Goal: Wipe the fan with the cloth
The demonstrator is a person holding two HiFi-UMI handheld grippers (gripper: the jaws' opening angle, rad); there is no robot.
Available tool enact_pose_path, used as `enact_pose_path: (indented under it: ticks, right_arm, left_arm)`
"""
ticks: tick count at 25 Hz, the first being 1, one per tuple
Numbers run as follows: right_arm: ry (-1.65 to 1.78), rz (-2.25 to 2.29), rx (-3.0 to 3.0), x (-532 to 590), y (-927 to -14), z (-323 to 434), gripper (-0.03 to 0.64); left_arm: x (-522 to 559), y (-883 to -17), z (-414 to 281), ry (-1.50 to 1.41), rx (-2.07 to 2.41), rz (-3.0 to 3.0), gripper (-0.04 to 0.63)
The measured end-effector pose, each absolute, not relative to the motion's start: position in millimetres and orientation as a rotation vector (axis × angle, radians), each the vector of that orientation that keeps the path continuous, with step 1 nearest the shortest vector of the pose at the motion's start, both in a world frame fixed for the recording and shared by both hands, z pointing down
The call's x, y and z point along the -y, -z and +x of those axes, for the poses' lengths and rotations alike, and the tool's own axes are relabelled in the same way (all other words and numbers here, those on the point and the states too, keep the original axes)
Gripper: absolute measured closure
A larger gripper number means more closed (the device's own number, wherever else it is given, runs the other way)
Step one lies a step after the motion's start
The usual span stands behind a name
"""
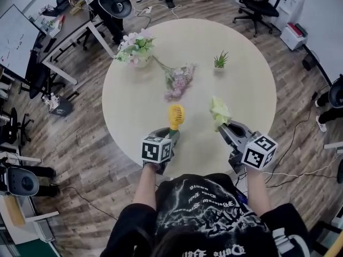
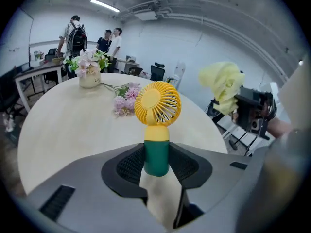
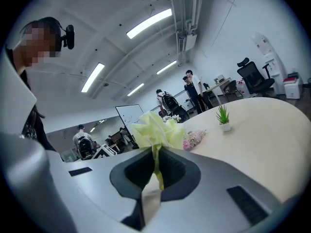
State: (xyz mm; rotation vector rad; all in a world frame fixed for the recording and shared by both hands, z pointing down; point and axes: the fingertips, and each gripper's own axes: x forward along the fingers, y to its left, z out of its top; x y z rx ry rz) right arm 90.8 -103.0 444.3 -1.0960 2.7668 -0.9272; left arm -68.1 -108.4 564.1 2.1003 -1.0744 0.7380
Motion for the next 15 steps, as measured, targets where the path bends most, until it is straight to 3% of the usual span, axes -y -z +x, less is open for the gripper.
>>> enact_pose_path:
  ticks: [15]
  right_arm:
    - [1.023,-1.225,-2.723,93.3,-462.2,110.1,0.594]
  left_arm:
    - [98.1,-622.7,-62.5,-1.333,1.092,1.967,0.420]
